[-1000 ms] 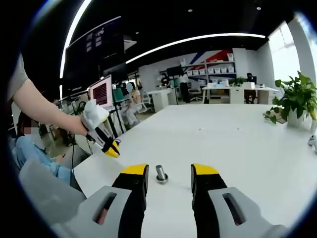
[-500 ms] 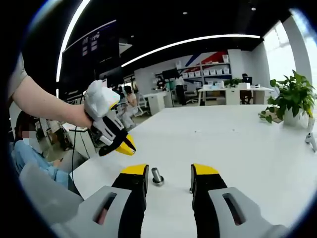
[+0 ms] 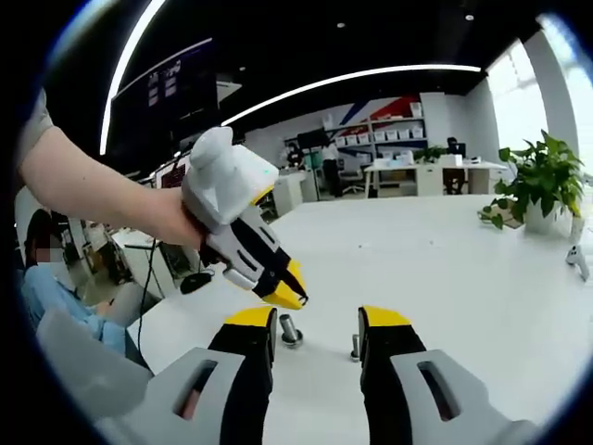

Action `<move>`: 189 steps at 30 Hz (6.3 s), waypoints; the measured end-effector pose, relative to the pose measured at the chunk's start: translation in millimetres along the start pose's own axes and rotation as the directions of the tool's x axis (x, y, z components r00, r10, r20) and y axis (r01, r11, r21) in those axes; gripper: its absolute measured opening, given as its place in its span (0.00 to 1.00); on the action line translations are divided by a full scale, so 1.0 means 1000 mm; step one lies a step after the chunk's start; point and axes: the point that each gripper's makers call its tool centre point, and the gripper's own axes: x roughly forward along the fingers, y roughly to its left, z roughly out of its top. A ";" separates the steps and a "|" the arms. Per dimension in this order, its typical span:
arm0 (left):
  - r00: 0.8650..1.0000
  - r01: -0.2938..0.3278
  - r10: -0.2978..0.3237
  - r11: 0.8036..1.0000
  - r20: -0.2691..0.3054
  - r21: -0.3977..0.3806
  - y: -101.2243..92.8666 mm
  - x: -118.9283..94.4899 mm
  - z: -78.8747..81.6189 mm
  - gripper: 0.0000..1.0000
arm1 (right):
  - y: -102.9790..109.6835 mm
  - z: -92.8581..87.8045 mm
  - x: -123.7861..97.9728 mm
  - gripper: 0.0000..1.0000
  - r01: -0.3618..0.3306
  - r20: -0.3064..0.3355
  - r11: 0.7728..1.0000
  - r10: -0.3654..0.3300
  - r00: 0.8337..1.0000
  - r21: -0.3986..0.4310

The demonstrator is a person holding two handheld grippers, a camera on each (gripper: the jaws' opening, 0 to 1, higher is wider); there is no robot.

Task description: Place the washer onto the threaded stud by aligning its center hole with the stud, sliding it down to the base, and recovering from edge contact or off-axis alignment until the washer reaches the visible bottom stop.

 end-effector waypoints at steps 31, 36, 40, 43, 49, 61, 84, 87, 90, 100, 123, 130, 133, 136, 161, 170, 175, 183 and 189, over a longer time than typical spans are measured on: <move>0.988 0.065 -0.055 0.996 -0.146 0.063 -0.013 0.072 0.016 0.09 | -0.016 0.000 -0.004 0.46 0.055 0.005 0.997 -0.056 0.998 0.047; 0.989 0.063 -0.055 0.997 -0.138 0.054 -0.012 0.068 0.016 0.13 | -0.015 0.000 -0.004 0.46 0.050 0.003 0.998 -0.050 0.999 0.045; 0.991 0.062 -0.057 0.997 -0.123 0.035 -0.012 0.063 0.016 0.14 | -0.013 0.000 -0.003 0.46 0.046 0.003 0.998 -0.046 0.999 0.045; 0.991 0.072 -0.072 0.997 -0.114 -0.004 -0.012 0.065 0.015 0.14 | -0.011 -0.001 -0.003 0.46 0.042 -0.004 0.998 -0.042 0.999 0.039; 0.992 0.060 -0.057 0.998 -0.109 0.021 -0.011 0.070 0.020 0.10 | -0.013 -0.002 -0.004 0.46 0.044 -0.008 0.998 -0.044 0.999 0.040; 0.989 0.077 -0.070 0.996 -0.126 0.048 -0.015 0.075 0.016 0.09 | -0.013 -0.003 -0.003 0.46 0.041 -0.011 0.998 -0.040 0.999 0.044; 0.994 0.078 -0.079 0.997 -0.076 -0.011 -0.008 0.074 0.026 0.02 | -0.011 -0.006 -0.002 0.45 0.037 -0.027 0.999 -0.036 0.999 0.027; 0.993 0.080 -0.080 0.997 -0.083 -0.004 -0.008 0.073 0.024 0.02 | -0.010 -0.007 -0.001 0.45 0.034 -0.032 0.999 -0.033 0.999 0.025; 0.994 0.079 -0.079 0.997 -0.079 -0.004 -0.007 0.072 0.022 0.04 | -0.010 -0.007 -0.001 0.45 0.035 -0.033 0.999 -0.034 0.999 0.022; 0.999 0.021 -0.020 1.000 -0.041 0.017 -0.010 0.069 0.021 0.14 | -0.012 -0.009 -0.001 0.45 0.039 -0.036 0.999 -0.038 0.999 0.027; 0.998 -0.062 0.062 0.998 -0.015 0.020 -0.013 0.080 0.017 0.11 | -0.014 -0.010 -0.002 0.45 0.046 -0.040 0.998 -0.045 0.998 0.031; 0.998 -0.058 0.058 0.998 -0.002 0.014 -0.013 0.077 0.021 0.11 | -0.014 -0.010 -0.002 0.45 0.043 -0.043 0.999 -0.041 0.998 0.029; 0.998 -0.057 0.057 0.998 -0.004 0.023 -0.013 0.075 0.021 0.11 | -0.014 -0.010 -0.002 0.45 0.044 -0.042 0.999 -0.042 0.998 0.030; 0.998 -0.055 0.055 0.998 -0.005 0.020 -0.012 0.075 0.022 0.11 | -0.014 -0.010 -0.002 0.45 0.043 -0.041 0.999 -0.042 0.998 0.033; 0.998 -0.003 0.004 1.000 -0.063 0.016 -0.011 0.080 0.017 0.14 | -0.013 -0.010 -0.002 0.45 0.040 -0.041 0.999 -0.038 0.998 0.035; 0.999 -0.016 0.016 1.000 -0.029 0.005 -0.012 0.072 0.020 0.14 | -0.014 -0.009 -0.002 0.45 0.042 -0.037 0.998 -0.041 0.998 0.040; 0.998 -0.048 0.049 0.998 0.032 -0.033 -0.005 0.056 0.024 0.14 | -0.013 -0.006 -0.002 0.45 0.041 -0.025 0.999 -0.040 0.999 0.019; 0.985 -0.094 0.116 0.982 0.130 -0.161 -0.001 0.017 0.009 0.14 | -0.004 -0.002 0.000 0.45 0.018 -0.005 0.999 -0.018 1.000 -0.028; 0.972 -0.113 0.155 0.967 0.177 -0.227 -0.009 -0.019 -0.013 0.15 | 0.000 -0.004 0.000 0.45 0.014 -0.015 0.998 -0.015 1.000 -0.062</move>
